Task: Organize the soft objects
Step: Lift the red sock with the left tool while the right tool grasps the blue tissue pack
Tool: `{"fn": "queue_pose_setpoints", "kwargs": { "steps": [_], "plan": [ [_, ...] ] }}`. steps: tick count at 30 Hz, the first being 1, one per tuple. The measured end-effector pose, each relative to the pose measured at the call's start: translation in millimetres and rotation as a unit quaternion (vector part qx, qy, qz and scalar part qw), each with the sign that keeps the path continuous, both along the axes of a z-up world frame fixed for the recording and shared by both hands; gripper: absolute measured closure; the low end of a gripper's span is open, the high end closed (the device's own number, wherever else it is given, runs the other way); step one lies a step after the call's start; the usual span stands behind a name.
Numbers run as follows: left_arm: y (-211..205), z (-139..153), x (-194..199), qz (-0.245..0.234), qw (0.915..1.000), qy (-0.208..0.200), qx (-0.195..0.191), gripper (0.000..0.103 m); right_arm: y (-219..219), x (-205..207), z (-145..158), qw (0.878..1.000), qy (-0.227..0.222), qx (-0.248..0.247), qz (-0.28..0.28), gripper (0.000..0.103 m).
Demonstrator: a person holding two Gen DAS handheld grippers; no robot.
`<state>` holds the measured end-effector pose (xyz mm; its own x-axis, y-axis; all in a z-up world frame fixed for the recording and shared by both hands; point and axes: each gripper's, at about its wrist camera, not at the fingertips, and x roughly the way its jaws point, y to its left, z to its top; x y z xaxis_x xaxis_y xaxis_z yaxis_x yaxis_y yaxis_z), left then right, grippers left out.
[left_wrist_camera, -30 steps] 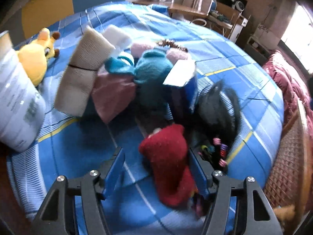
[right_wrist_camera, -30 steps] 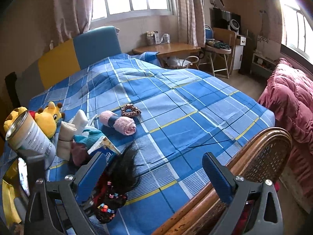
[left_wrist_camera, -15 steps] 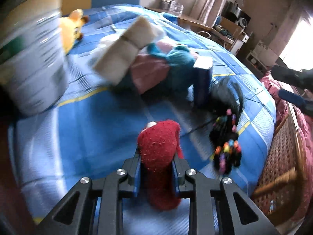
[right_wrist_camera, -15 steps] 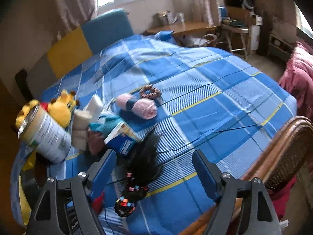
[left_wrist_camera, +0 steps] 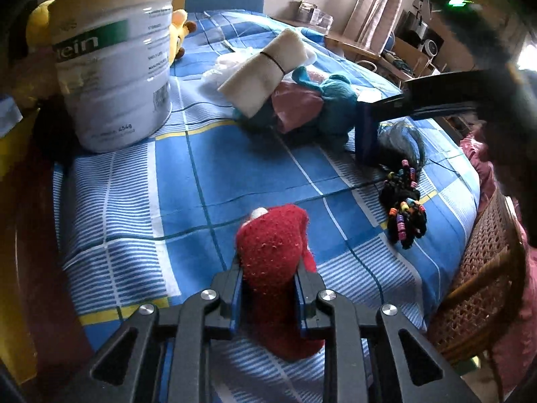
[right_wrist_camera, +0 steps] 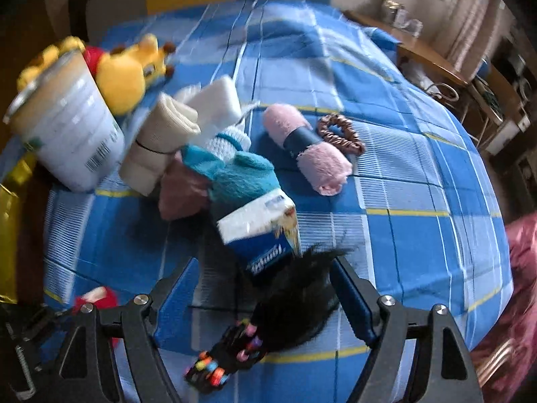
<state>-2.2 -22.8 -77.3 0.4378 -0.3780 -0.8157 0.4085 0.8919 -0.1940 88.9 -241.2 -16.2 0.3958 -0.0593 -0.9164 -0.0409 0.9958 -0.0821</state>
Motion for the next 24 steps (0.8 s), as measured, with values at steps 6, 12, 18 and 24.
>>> {"fn": "queue_pose_setpoints", "kwargs": {
  "steps": [6, 12, 18, 24],
  "plan": [
    [6, 8, -6, -0.004, 0.9998, -0.014, -0.012, 0.079, -5, 29, -20, 1.000, 0.030, 0.003, 0.001, 0.027],
    [21, 27, -16, 0.000, 0.9991, -0.026, -0.034, 0.079, -5, 25, -20, 1.000, 0.016, 0.015, 0.002, 0.052],
    [58, 68, -26, 0.032, 0.9949, -0.058, -0.077, 0.079, -9, 14, -3, 0.999, -0.020, 0.034, -0.018, 0.052],
    [123, 90, -24, 0.135, 0.9850, -0.079, -0.073, 0.079, -15, 18, -7, 0.997, -0.025, 0.049, -0.045, 0.052]
  ]
}}
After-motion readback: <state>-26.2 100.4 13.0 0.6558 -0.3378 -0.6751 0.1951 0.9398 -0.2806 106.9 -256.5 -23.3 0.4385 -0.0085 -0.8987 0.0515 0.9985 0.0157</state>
